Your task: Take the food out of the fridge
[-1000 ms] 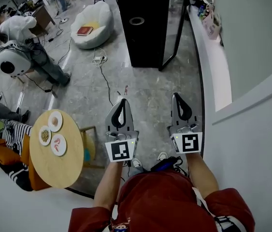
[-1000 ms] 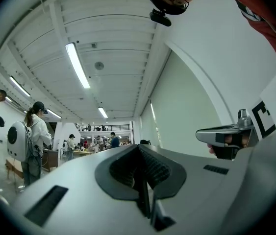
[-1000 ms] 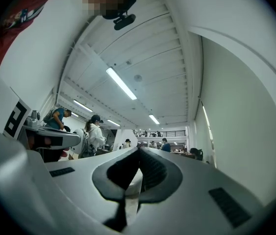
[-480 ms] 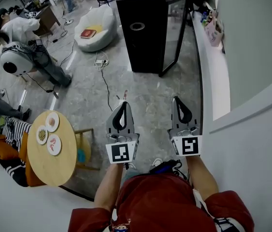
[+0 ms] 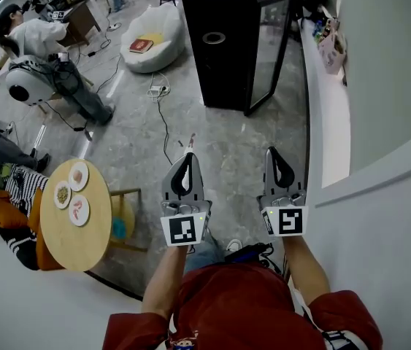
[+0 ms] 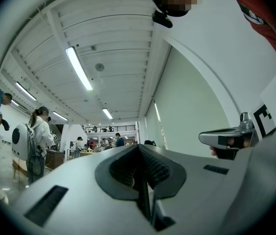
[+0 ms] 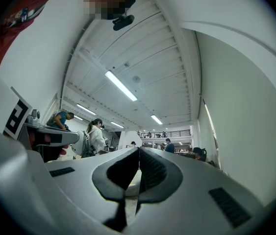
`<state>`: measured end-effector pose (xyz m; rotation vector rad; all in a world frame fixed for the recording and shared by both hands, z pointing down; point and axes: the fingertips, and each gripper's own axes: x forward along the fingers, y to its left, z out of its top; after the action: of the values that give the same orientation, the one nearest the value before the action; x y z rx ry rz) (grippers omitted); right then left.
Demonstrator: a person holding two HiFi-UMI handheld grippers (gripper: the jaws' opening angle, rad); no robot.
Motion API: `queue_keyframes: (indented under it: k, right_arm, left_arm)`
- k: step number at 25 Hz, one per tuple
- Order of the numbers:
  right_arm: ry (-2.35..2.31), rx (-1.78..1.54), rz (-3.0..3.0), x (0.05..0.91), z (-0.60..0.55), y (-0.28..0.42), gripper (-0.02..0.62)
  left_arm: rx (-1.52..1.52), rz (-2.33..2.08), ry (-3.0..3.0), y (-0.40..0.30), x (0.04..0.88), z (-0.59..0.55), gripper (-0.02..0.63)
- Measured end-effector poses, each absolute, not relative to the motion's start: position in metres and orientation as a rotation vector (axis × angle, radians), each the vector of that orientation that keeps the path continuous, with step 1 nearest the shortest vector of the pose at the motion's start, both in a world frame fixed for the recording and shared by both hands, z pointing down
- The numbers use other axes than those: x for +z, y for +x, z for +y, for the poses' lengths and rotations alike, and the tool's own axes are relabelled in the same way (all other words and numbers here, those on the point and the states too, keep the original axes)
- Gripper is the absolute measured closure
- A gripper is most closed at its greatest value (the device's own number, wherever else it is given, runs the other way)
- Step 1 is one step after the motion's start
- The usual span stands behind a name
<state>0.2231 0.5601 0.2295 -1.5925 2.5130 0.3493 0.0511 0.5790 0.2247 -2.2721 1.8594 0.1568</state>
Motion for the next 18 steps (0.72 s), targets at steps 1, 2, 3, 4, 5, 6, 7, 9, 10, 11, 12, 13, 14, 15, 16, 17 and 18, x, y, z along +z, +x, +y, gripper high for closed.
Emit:
queue_keyframes:
  k: [1,2,3,4,5,6,7,9,10,11,12,13,14,15,16,17,18]
  right_arm:
    - [-1.591,0.350,2.515,0.230,0.558,0.223,0.572]
    - [-1.588,0.349,2.518,0.231,0.555,0.222,0.574]
    - [-1.585,0.349,2.522,0.233,0.552,0.222,0.574]
    - [-1.583,0.348,2.525,0.234,0.550,0.221,0.572]
    - [-1.583,0.348,2.528,0.235,0.547,0.220,0.574]
    - [-1.584,0.348,2.531,0.235,0.545,0.218,0.574]
    - [-1.588,0.350,2.532,0.236,0.542,0.217,0.574]
    - [-1.592,0.354,2.530,0.236,0.536,0.212,0.574]
    - [-1.593,0.357,2.529,0.236,0.533,0.209,0.572]
    - [-1.594,0.360,2.529,0.236,0.529,0.206,0.572]
    - [-1.597,0.365,2.528,0.235,0.525,0.203,0.574]
    - [-1.601,0.368,2.525,0.234,0.521,0.200,0.574]
    - [-1.602,0.368,2.518,0.232,0.517,0.197,0.572]
    - [-1.602,0.366,2.507,0.229,0.512,0.194,0.572]
    - [-1.604,0.365,2.500,0.228,0.508,0.191,0.574]
    - [-1.608,0.371,2.506,0.229,0.503,0.187,0.574]
    - [-1.613,0.380,2.516,0.231,0.498,0.183,0.572]
  left_arm:
    - [0.162,1.865,-2.272,0.051,0.225,0.577,0.594]
    - [0.165,1.871,-2.271,0.051,0.224,0.575,0.594]
    - [0.156,1.868,-2.269,0.051,0.225,0.572,0.594]
    - [0.143,1.862,-2.266,0.050,0.227,0.570,0.594]
    - [0.136,1.861,-2.263,0.050,0.228,0.567,0.594]
    - [0.133,1.869,-2.263,0.048,0.228,0.564,0.594]
    - [0.138,1.880,-2.265,0.047,0.228,0.561,0.594]
    - [0.164,1.880,-2.274,0.044,0.229,0.554,0.594]
    - [0.156,1.870,-2.279,0.042,0.232,0.550,0.594]
    - [0.153,1.863,-2.282,0.040,0.232,0.546,0.594]
    - [0.182,1.860,-2.283,0.038,0.230,0.542,0.594]
    - [0.227,1.864,-2.285,0.036,0.227,0.537,0.594]
    - [0.249,1.867,-2.288,0.033,0.226,0.532,0.594]
    - [0.236,1.865,-2.292,0.030,0.229,0.528,0.594]
    - [0.209,1.860,-2.296,0.027,0.233,0.523,0.594]
    - [0.200,1.859,-2.299,0.024,0.234,0.518,0.594]
    - [0.206,1.862,-2.300,0.020,0.232,0.512,0.594]
